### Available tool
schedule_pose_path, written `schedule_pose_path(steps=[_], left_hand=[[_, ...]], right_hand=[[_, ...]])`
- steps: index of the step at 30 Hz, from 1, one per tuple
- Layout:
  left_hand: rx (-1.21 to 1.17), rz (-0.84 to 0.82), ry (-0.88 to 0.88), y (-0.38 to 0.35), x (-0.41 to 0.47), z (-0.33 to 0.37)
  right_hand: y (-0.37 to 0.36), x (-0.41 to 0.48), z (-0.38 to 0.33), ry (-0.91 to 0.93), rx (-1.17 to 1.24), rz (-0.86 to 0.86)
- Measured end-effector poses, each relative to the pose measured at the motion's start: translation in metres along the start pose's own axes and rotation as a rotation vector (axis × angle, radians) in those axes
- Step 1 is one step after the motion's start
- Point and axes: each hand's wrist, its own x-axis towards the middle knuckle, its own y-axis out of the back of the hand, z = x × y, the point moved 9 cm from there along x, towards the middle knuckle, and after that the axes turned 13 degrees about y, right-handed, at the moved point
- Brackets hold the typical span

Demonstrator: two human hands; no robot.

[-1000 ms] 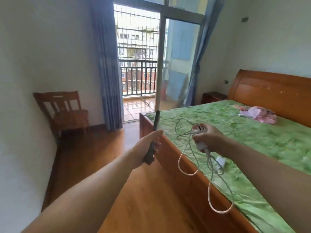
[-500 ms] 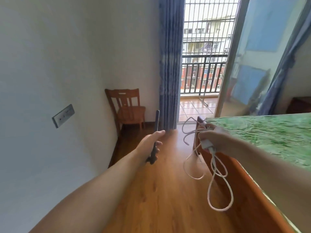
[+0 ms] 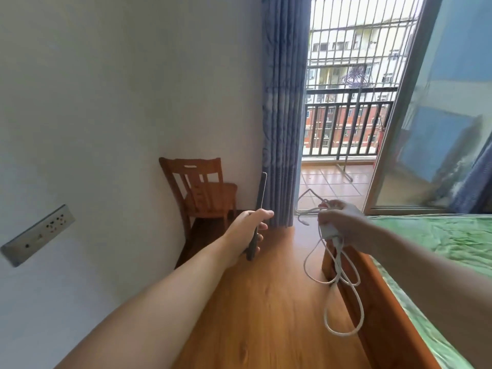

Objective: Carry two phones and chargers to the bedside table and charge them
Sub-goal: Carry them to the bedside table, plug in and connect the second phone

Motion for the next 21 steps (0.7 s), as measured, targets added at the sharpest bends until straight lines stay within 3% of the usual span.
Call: schedule_pose_path(steps=[12,21], left_hand=[[-0.066,-0.127,0.031,0.043,0.283,0.104],[-0.025,-0.205,0.019,0.044,0.453,0.193]], right_hand=[[-0.013,0.280,-0.024,0.061,0.013,0.107],[0.019,0.443,-0.018,0.027,-0.018,0.157]])
